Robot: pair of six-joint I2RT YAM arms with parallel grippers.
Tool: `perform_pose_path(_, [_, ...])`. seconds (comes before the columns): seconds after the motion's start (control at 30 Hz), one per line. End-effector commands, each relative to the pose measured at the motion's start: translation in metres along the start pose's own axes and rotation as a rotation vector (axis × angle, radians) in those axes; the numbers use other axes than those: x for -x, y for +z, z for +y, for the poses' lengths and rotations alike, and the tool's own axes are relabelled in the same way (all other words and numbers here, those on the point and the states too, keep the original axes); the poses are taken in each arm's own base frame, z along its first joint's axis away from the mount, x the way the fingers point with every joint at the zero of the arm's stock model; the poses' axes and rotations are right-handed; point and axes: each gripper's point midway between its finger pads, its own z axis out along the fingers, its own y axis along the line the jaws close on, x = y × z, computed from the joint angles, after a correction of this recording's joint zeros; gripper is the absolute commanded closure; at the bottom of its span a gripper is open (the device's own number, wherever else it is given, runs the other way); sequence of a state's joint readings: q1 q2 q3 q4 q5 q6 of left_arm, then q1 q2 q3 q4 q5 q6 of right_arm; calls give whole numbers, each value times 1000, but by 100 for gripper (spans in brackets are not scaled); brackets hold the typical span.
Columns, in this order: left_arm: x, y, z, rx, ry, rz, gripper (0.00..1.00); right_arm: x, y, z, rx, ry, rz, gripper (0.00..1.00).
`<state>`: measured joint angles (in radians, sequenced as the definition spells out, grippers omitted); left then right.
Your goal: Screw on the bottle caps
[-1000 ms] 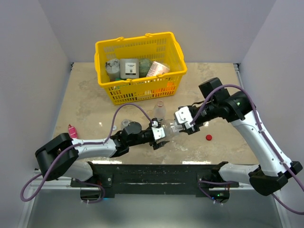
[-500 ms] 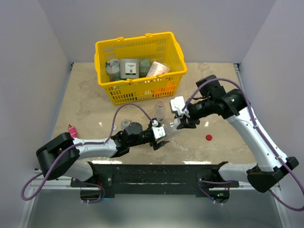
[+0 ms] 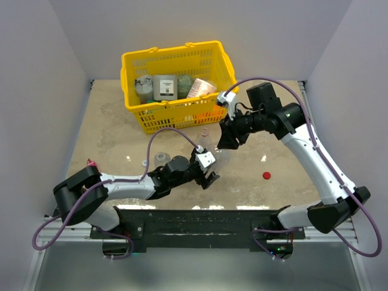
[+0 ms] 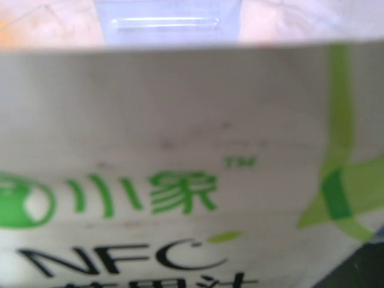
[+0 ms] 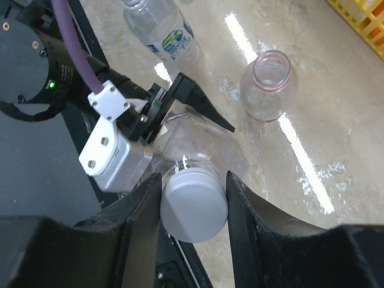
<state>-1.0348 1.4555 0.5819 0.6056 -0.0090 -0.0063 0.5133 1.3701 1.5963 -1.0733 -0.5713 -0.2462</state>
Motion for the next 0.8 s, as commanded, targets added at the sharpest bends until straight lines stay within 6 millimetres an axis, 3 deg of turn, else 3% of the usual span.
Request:
perform_pose_path(0.0, [65, 1, -6, -34, -27, -188, 1, -10, -23, 22, 15, -16, 62, 100])
perform_pose_path(0.2, [51, -15, -11, -79, 32, -110, 1, -41, -53, -2, -126, -198, 237, 100])
perform_pose_path(0.33, [44, -24, -24, -155, 48, -83, 0, -33, -70, -28, -283, -258, 267, 100])
perform_pose_path(0.5, [43, -25, -30, -197, 61, -79, 1, -27, -75, -61, -416, -296, 343, 100])
perform_pose_path(0.63, [36, -23, -35, -228, 76, -48, 1, -14, -78, -67, -440, -315, 317, 100])
perform_pose_path(0.77, [15, -19, -33, -224, 72, 27, 1, -3, -89, -68, -479, -321, 294, 100])
